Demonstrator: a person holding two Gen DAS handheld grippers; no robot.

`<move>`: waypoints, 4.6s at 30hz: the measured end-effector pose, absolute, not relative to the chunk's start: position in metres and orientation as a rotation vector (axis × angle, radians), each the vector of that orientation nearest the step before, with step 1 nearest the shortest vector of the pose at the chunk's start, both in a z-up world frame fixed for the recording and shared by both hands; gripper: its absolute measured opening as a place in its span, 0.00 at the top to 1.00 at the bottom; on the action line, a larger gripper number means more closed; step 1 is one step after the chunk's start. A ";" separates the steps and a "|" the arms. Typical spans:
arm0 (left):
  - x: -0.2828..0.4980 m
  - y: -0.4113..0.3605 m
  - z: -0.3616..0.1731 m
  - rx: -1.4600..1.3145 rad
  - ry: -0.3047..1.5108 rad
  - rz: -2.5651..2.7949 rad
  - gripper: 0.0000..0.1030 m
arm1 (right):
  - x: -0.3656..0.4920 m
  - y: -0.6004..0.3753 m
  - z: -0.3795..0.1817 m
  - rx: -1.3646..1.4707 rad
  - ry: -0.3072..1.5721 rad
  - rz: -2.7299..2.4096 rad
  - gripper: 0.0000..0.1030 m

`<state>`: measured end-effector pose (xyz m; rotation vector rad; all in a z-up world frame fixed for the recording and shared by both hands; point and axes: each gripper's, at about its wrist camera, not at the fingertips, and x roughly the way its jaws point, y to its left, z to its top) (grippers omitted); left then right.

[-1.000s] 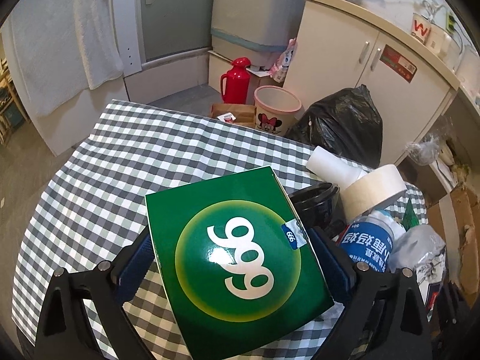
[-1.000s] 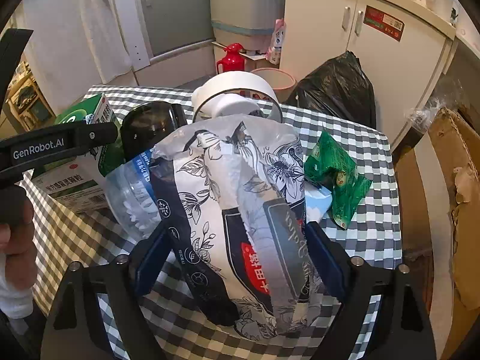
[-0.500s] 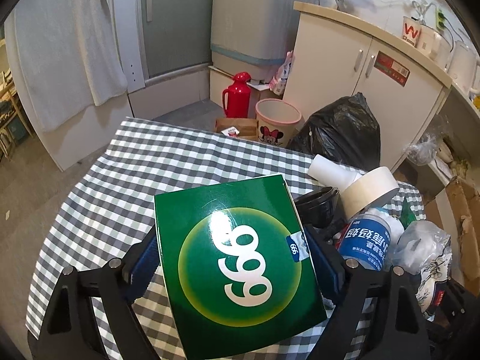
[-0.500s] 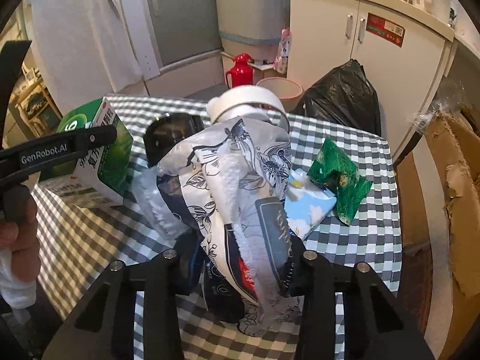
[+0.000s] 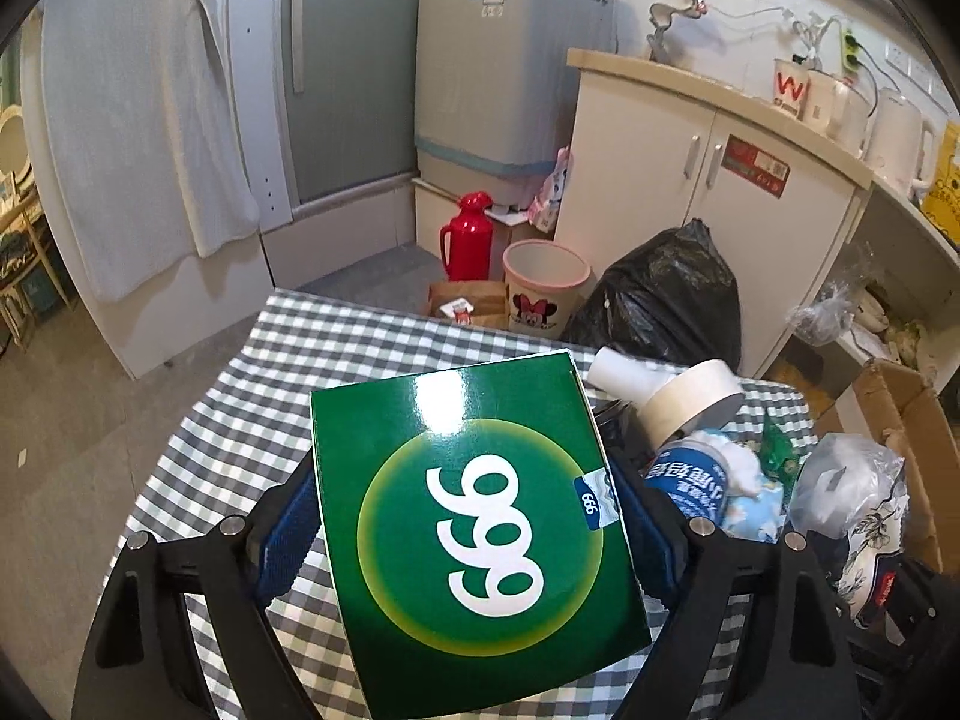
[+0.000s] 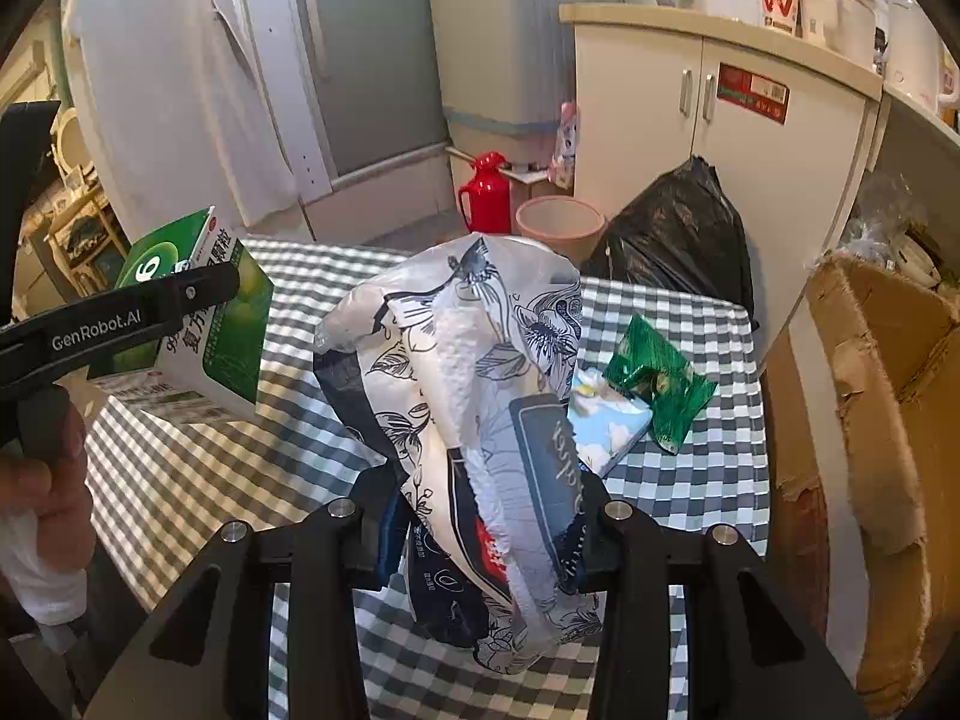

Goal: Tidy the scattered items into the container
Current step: 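Carry the green box and floral tissue pack with both tools over the cardboard box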

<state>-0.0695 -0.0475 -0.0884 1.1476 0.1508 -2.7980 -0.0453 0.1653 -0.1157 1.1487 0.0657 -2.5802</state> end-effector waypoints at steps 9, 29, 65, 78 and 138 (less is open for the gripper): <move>-0.044 -0.046 -0.060 1.057 0.115 -2.844 0.14 | -0.025 0.164 -0.086 1.041 0.055 -2.615 0.62; 0.005 -0.047 -0.017 0.887 0.022 -2.938 0.14 | 0.014 0.151 -0.032 0.847 0.054 -2.661 0.62; -0.009 0.046 0.006 0.850 -0.050 -3.165 0.14 | 0.029 0.249 -0.004 0.839 -0.020 -2.902 0.61; -0.025 0.106 -0.002 0.920 -0.101 -3.264 0.14 | 0.026 0.307 -0.010 0.899 -0.079 -3.000 0.61; -0.092 0.321 -0.055 1.390 -0.238 -3.467 0.15 | -0.013 0.465 -0.067 1.311 -0.198 -3.112 0.57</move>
